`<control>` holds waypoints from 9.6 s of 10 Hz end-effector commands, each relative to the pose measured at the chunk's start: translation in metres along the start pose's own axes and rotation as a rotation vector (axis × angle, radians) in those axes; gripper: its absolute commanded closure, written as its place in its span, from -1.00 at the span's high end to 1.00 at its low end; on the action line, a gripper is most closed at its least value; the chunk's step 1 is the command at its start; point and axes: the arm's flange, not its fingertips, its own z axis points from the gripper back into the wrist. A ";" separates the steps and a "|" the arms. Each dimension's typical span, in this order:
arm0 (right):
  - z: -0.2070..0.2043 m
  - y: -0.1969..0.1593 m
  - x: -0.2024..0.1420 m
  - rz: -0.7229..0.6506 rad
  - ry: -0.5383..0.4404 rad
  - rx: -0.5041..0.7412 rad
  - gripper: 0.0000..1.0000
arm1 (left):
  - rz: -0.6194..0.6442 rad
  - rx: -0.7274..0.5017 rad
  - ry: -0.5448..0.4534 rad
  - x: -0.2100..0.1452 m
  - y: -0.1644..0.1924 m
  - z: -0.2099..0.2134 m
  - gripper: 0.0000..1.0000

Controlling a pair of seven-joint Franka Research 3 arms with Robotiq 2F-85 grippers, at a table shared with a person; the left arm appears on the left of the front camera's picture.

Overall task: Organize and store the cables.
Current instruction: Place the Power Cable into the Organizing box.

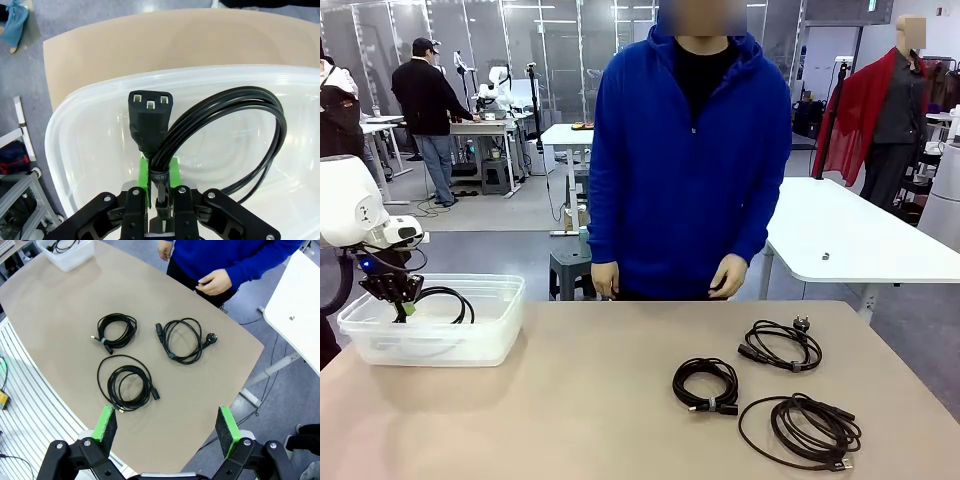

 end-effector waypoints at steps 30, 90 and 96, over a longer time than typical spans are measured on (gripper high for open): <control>0.000 -0.001 -0.001 -0.002 -0.001 0.001 1.00 | -0.046 0.034 -0.059 -0.060 -0.016 0.062 1.00; 0.000 -0.001 -0.001 -0.002 -0.001 0.001 1.00 | -0.687 -0.019 -0.442 -0.254 -0.175 0.230 1.00; 0.000 -0.001 -0.001 -0.002 -0.001 0.001 1.00 | -0.748 -0.111 -0.440 -0.303 -0.130 0.259 1.00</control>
